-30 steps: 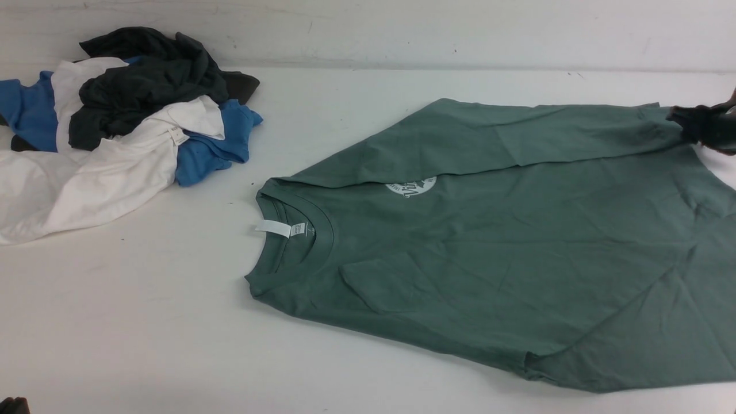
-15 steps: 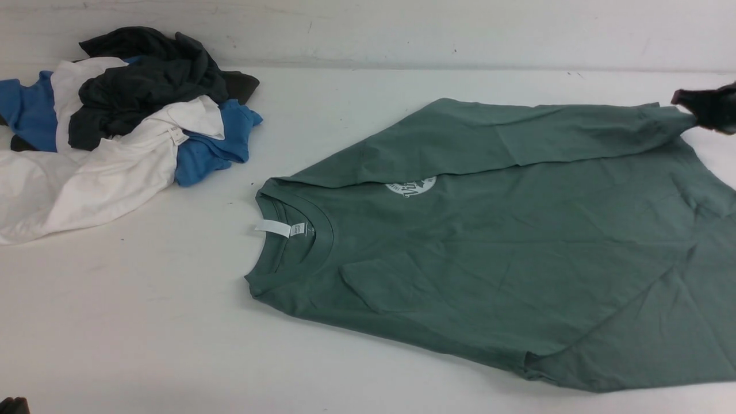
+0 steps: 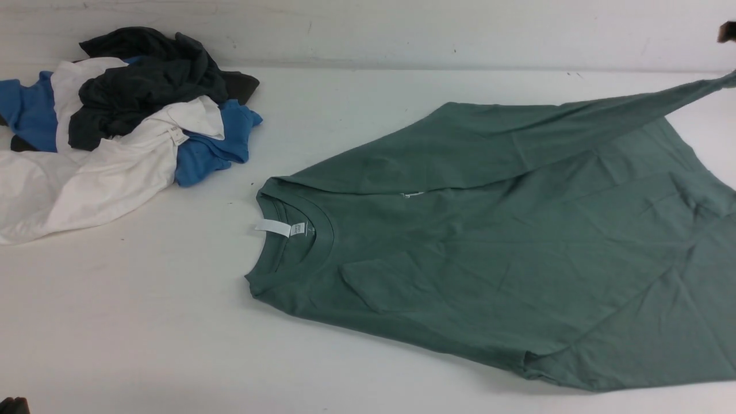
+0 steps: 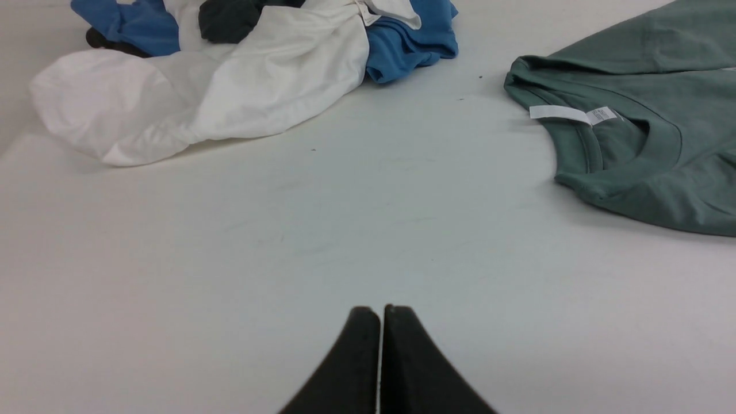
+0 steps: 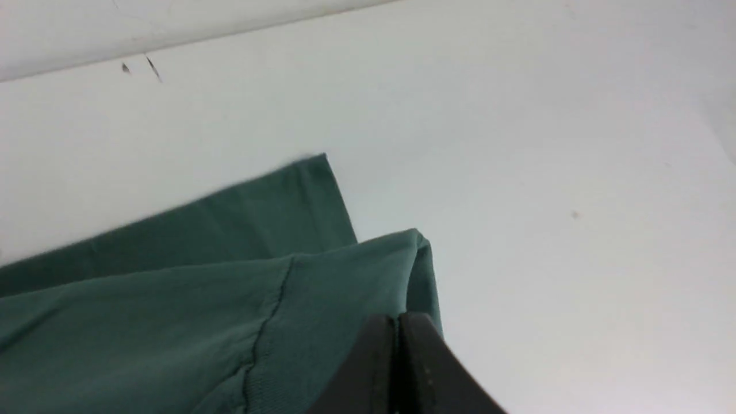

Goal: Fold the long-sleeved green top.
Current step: Drag and drop the cuff with your right arm onto the cuff closest to your right arm

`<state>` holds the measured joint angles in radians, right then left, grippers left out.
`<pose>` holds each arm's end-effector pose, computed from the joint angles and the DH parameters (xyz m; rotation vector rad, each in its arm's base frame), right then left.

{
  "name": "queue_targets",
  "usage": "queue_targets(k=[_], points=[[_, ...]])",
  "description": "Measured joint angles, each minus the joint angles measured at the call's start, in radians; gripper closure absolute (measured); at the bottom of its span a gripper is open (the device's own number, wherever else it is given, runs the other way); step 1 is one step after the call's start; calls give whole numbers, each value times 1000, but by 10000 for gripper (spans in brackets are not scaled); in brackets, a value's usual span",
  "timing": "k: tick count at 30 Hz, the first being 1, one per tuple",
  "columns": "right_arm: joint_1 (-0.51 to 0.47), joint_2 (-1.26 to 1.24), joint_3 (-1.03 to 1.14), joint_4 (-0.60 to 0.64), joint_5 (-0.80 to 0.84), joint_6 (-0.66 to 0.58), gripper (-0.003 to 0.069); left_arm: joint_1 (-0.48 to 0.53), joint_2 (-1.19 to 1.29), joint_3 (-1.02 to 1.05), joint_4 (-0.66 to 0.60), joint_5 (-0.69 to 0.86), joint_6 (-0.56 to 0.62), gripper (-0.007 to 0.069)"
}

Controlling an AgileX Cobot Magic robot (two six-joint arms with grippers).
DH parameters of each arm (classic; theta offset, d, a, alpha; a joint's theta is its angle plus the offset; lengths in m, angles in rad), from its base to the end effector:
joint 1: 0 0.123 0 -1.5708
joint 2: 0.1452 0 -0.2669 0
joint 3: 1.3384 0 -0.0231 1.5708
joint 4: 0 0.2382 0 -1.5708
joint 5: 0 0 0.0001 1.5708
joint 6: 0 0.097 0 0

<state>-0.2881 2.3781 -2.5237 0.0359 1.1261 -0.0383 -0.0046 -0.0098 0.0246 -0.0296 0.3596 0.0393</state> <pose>0.4847 -0.1404 0.2796 0.3121 2.4458 -0.0951 0.0644 -0.0013 0.1717 0.0223 1.8577 -0.0048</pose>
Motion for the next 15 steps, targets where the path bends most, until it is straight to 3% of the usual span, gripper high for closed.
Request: queue_targets(k=[4, 7, 15], points=[[0, -96, 22, -55, 112, 21, 668, 0, 0, 0, 0, 0, 0, 629], [-1, -251, 206, -113, 122, 45, 668, 0, 0, 0, 0, 0, 0, 629], [-1, -473, 781, -122, 126, 101, 668, 0, 0, 0, 0, 0, 0, 629]])
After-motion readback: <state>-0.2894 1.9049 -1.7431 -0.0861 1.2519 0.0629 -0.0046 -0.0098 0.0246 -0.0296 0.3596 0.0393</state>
